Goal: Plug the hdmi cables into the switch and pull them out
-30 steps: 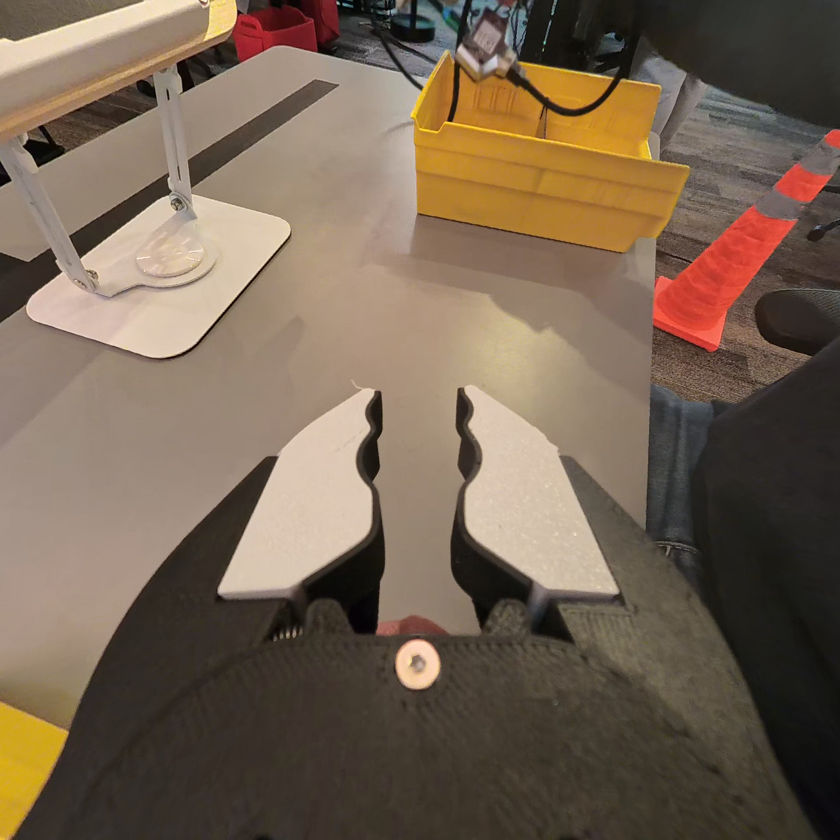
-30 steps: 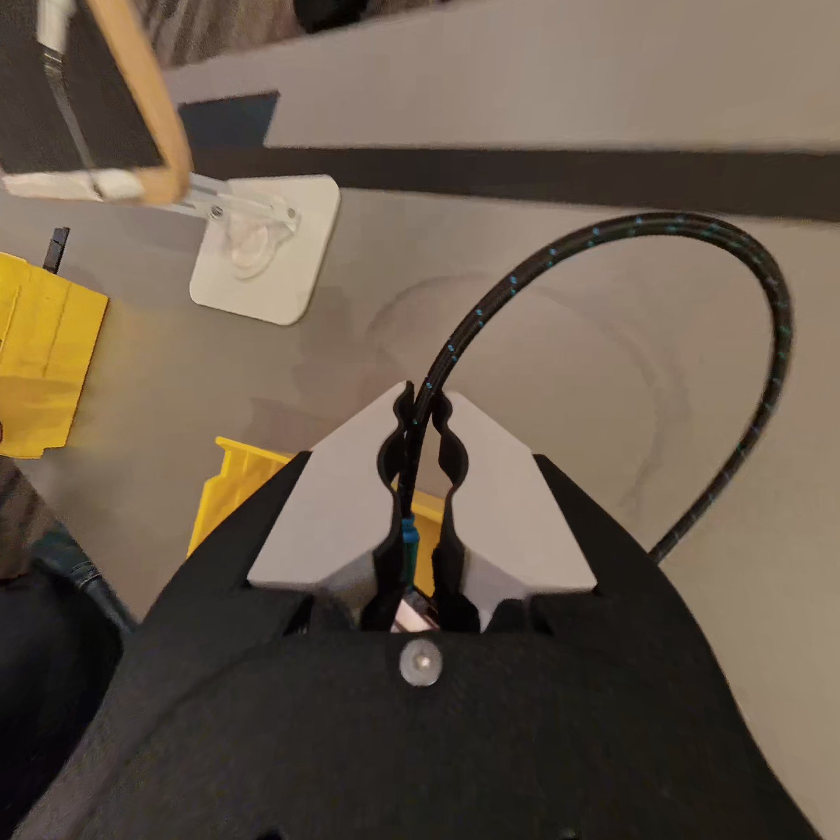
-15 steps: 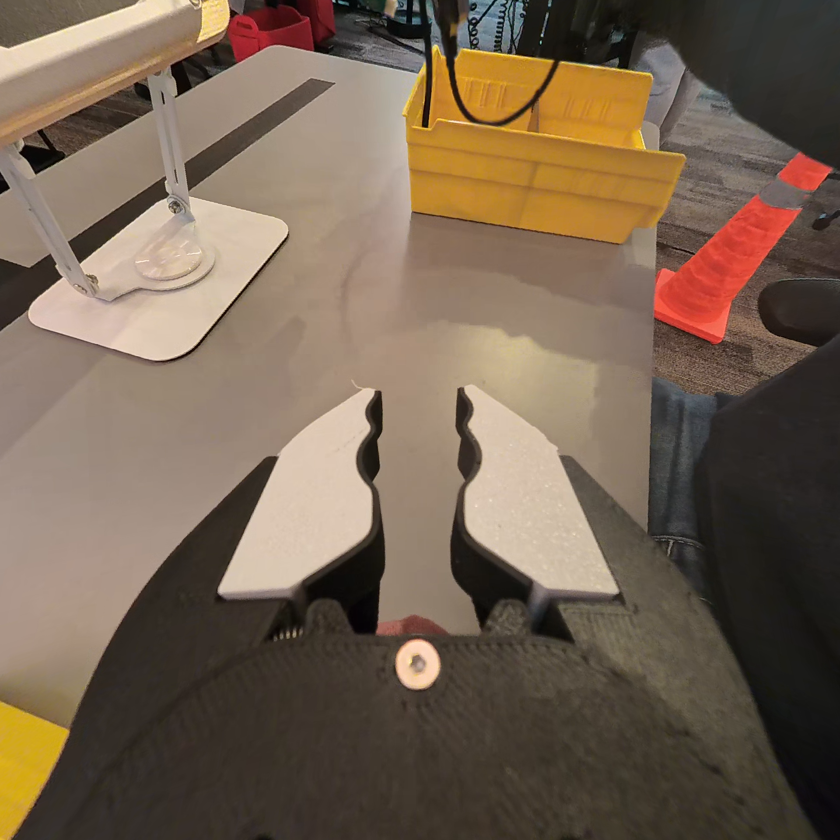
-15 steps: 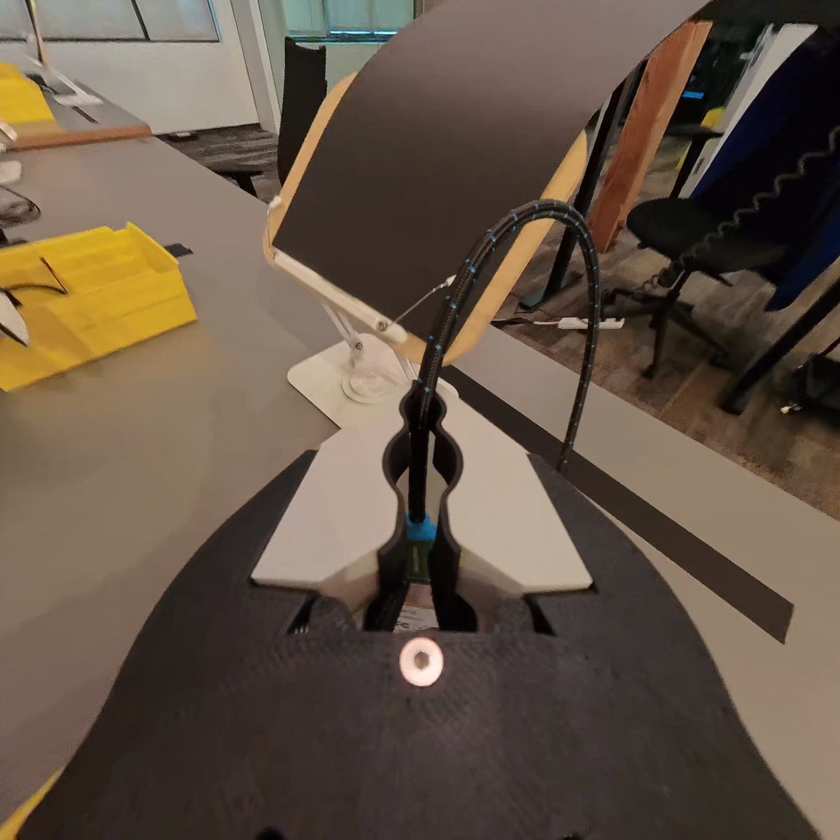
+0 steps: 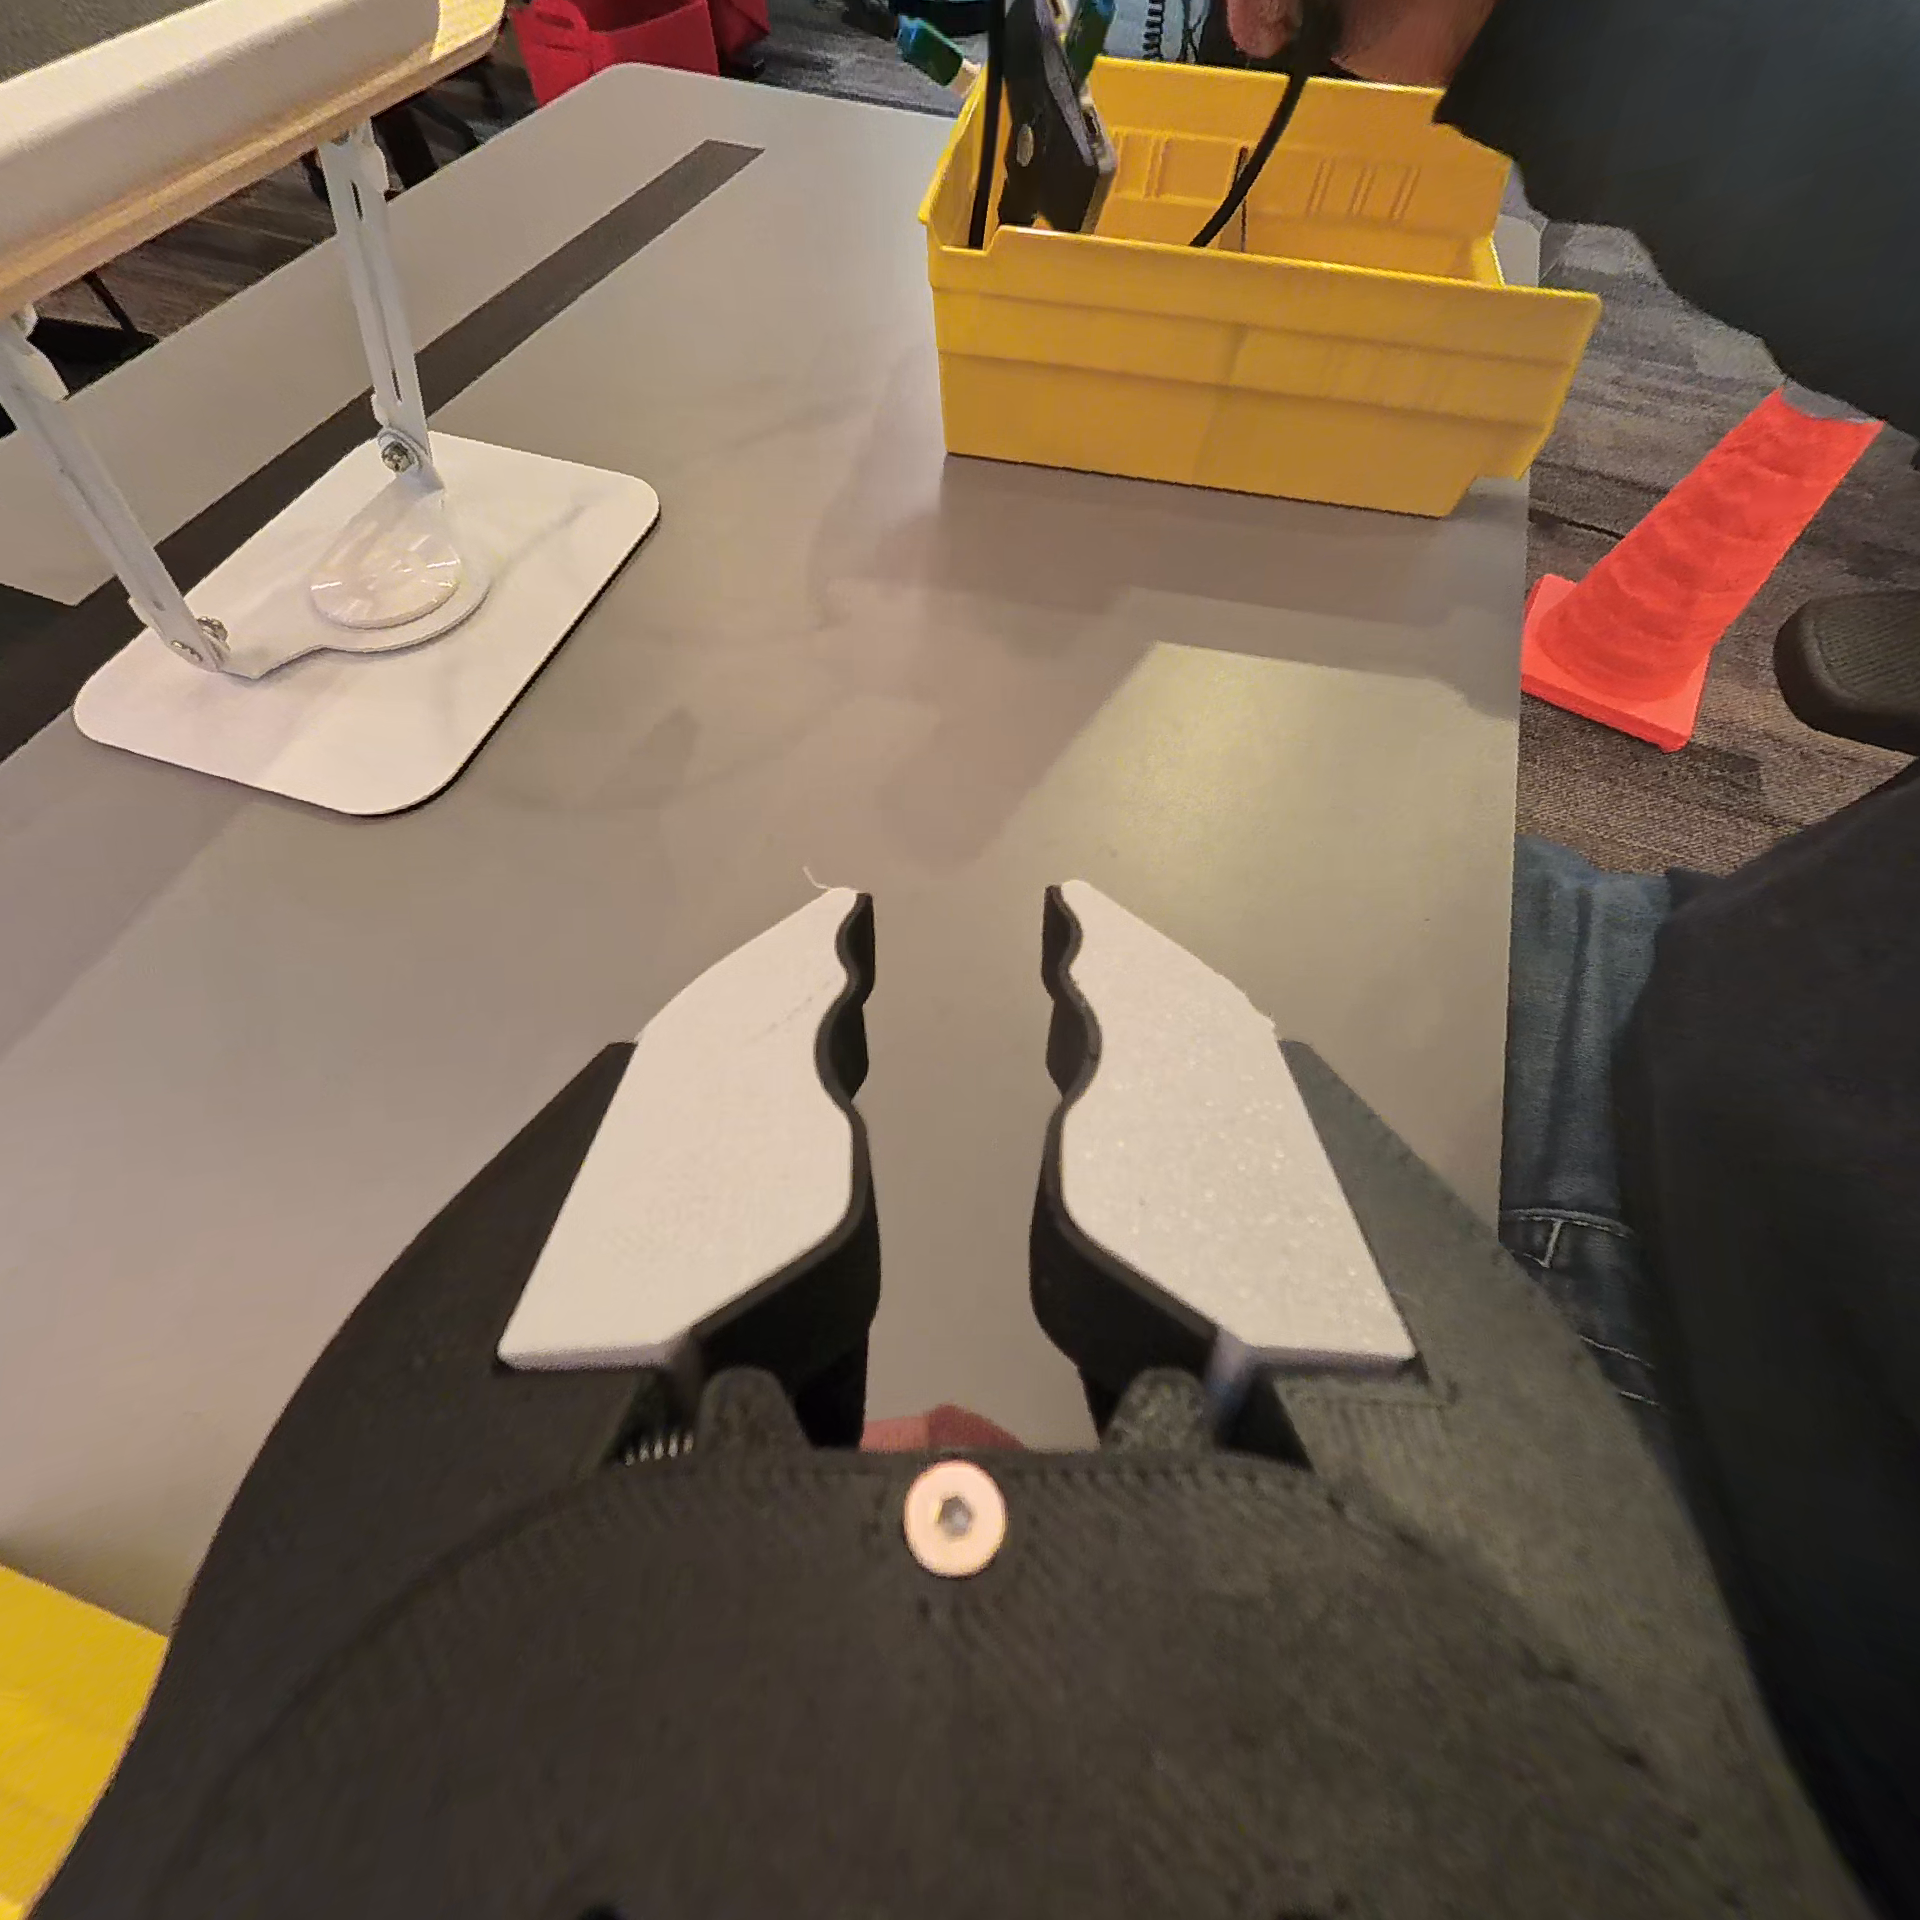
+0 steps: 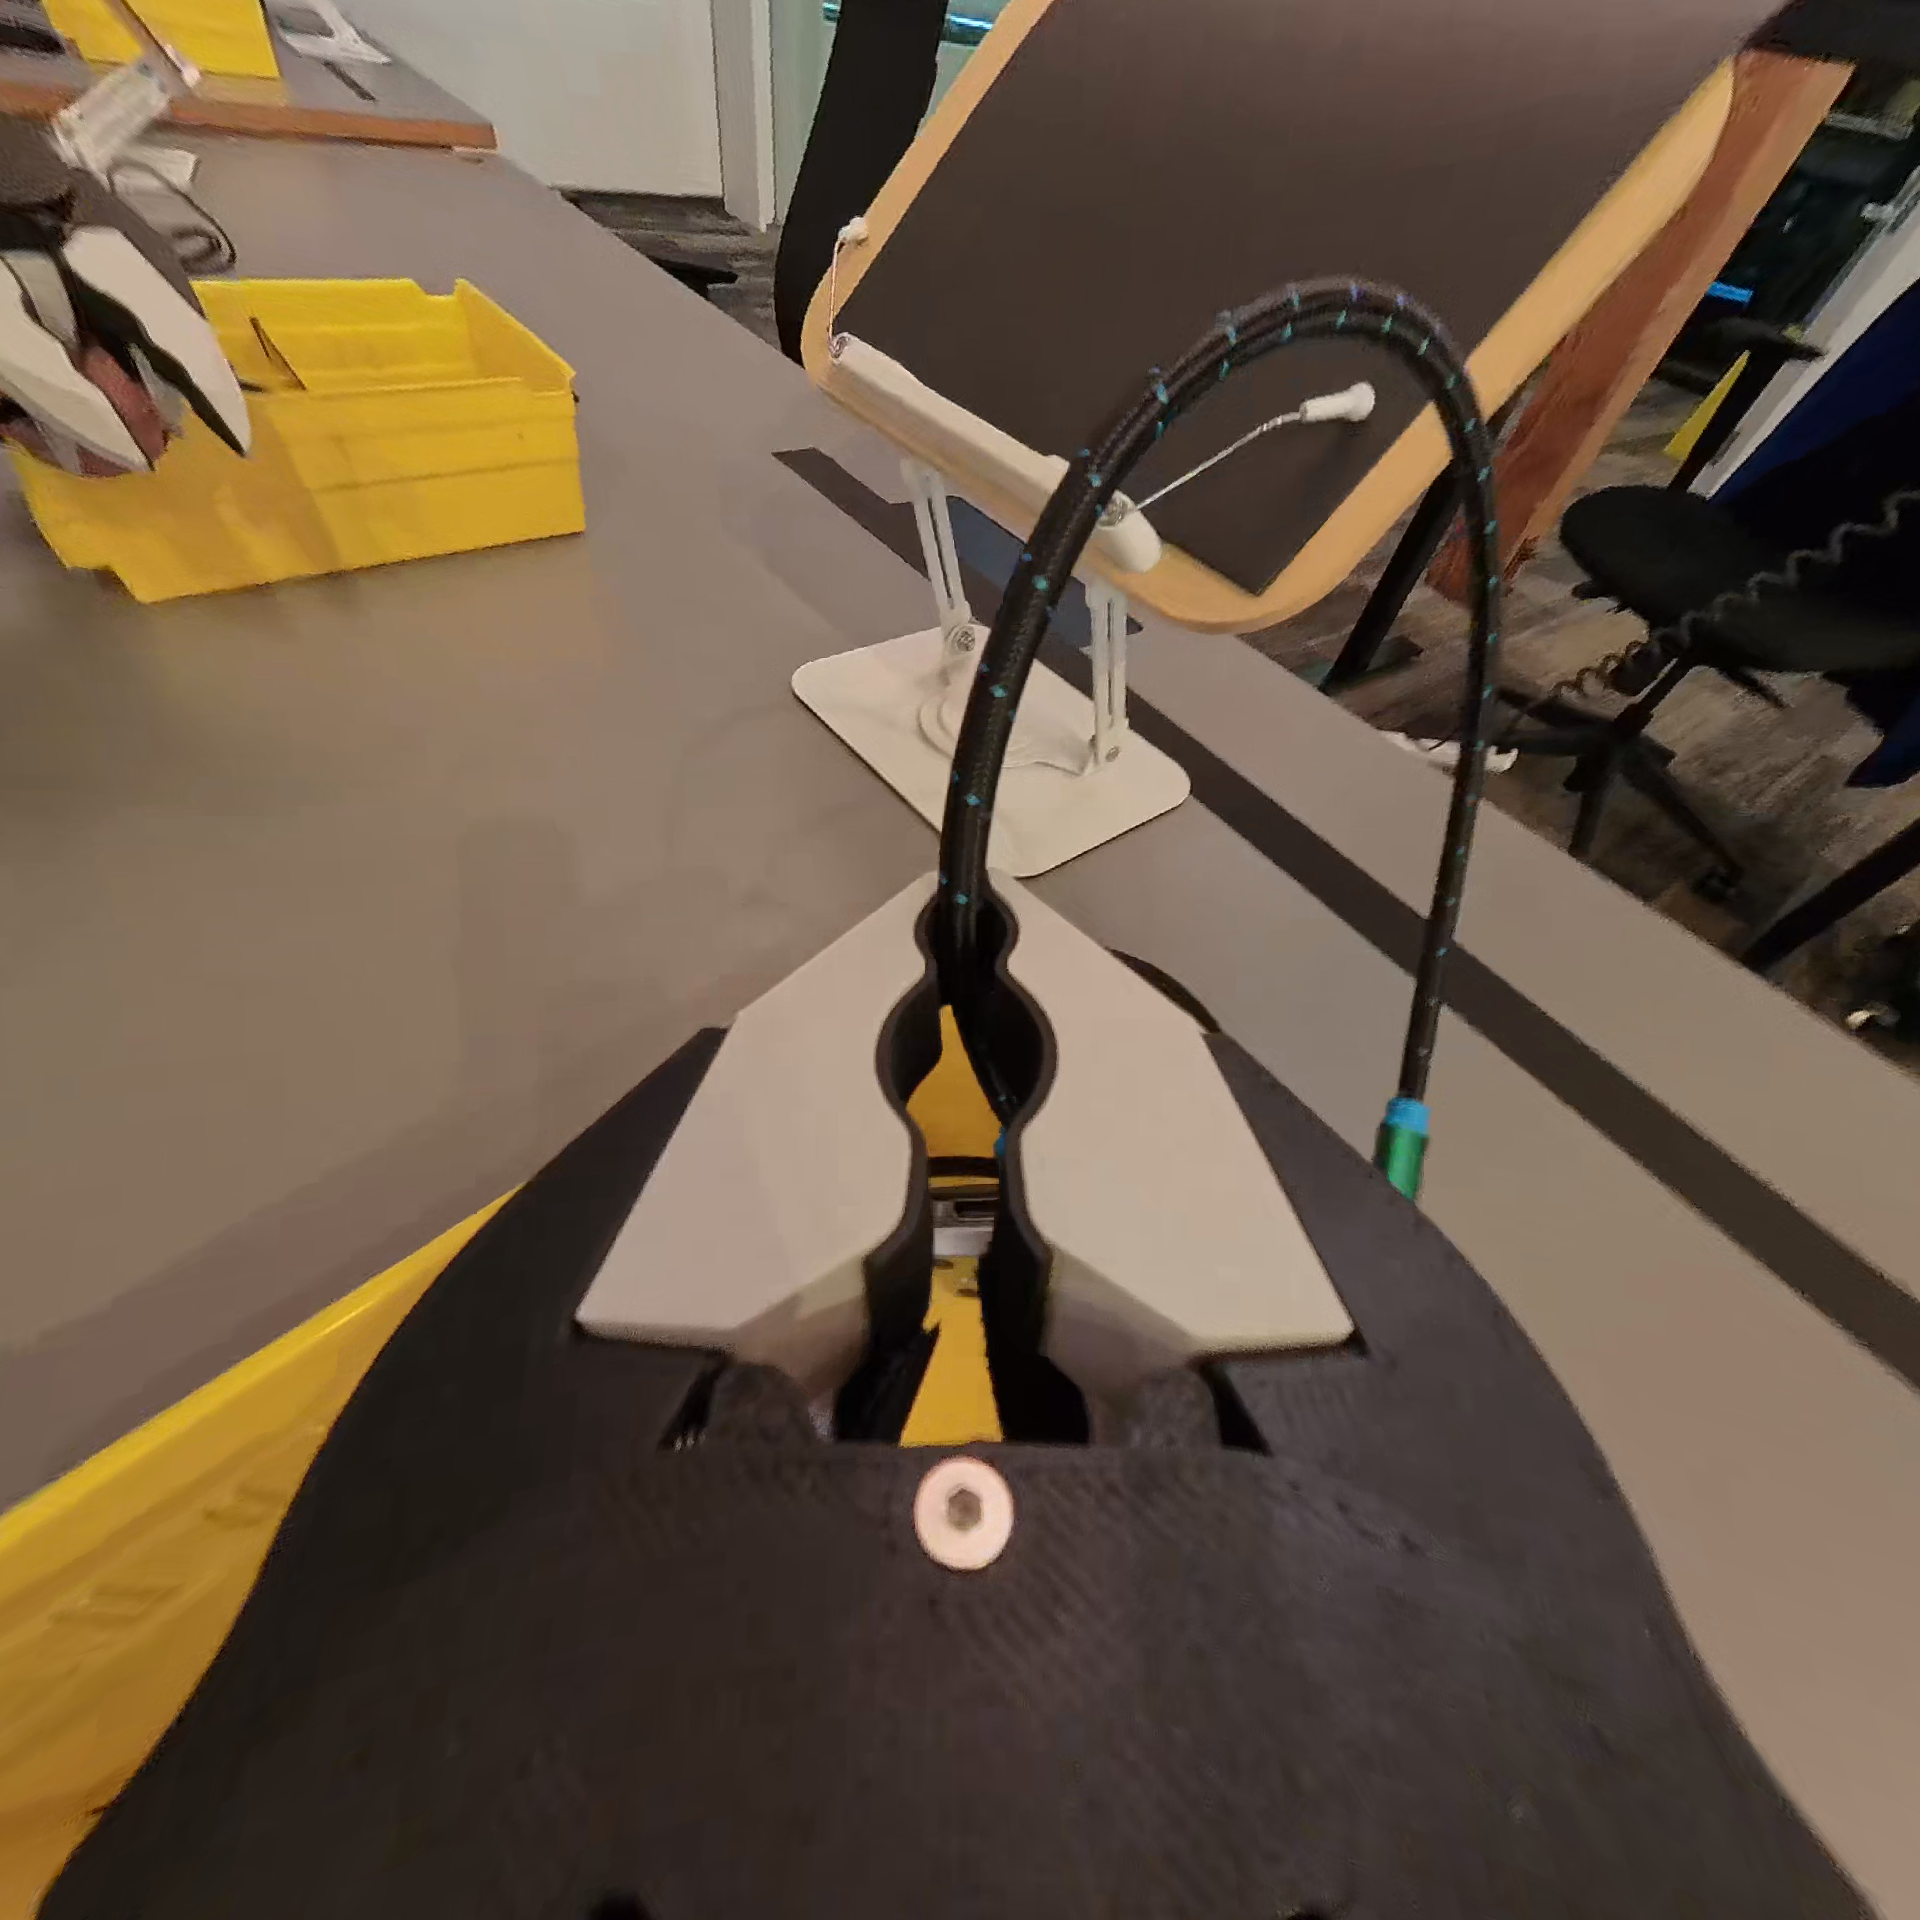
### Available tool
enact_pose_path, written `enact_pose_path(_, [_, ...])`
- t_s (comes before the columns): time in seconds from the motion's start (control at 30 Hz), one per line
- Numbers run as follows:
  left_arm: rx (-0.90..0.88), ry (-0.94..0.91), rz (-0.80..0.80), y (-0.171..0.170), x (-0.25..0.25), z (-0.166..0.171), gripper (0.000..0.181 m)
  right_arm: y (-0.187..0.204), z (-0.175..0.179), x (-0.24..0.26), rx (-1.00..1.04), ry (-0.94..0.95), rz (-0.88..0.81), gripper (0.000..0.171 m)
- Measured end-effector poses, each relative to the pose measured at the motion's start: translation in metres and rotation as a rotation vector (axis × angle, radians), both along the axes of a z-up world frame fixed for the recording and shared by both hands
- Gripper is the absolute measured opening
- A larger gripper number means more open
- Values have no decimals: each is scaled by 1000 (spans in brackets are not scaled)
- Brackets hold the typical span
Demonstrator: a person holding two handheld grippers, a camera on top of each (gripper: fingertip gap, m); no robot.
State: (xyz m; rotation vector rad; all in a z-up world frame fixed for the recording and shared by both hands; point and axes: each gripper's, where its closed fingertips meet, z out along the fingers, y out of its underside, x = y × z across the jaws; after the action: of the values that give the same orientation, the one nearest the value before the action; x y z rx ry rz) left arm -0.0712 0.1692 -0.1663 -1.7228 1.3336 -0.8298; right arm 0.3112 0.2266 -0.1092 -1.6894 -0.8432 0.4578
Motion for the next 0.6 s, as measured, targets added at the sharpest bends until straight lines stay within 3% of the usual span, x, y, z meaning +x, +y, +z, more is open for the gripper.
enact_pose_path(0.17, [7, 7, -4, -1, 0, -1, 30, -15, -14, 6, -151, 43, -36, 0])
enact_pose_path(0.37, [7, 10, -7, -2, -1, -1, 30, -36, -56, 3, -365, 26, -52, 2])
enact_pose_path(0.5, [13, 21, -10, -3, -1, -3, 30, -36, -84, 8, -509, 134, -105, 5])
enact_pose_path(0.6, [14, 25, -8, -3, -1, -3, 30, -34, -86, 9, -508, 192, -107, 5])
